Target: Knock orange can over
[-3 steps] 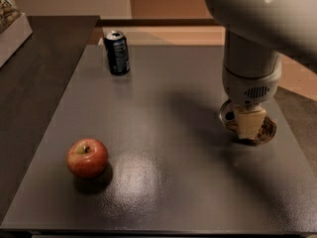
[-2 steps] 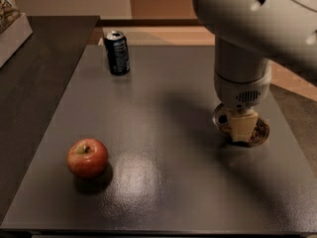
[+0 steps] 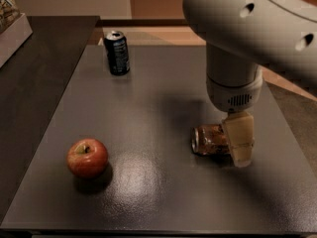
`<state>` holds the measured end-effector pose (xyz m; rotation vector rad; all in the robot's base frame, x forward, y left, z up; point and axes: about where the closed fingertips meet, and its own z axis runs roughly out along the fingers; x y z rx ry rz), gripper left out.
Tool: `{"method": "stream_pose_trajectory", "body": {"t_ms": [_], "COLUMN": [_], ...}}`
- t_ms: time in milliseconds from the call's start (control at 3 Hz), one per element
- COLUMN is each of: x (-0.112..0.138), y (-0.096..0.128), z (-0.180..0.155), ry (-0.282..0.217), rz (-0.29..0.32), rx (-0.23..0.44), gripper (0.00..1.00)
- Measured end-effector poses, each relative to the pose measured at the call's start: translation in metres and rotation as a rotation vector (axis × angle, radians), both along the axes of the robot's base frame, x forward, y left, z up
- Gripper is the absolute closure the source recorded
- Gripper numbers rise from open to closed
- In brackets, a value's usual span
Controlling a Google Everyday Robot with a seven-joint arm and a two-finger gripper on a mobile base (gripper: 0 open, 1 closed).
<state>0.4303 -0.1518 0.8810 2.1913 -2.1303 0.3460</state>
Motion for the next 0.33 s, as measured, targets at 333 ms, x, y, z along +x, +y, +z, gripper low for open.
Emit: {"method": "stream_pose_trajectory", "body": {"t_ms": [333], "x": [0.0000], "y": [0.0000], "z": [0.0000], "ry": [0.000], "rz": [0.000], "rx": [0.000], "gripper": [0.00]}}
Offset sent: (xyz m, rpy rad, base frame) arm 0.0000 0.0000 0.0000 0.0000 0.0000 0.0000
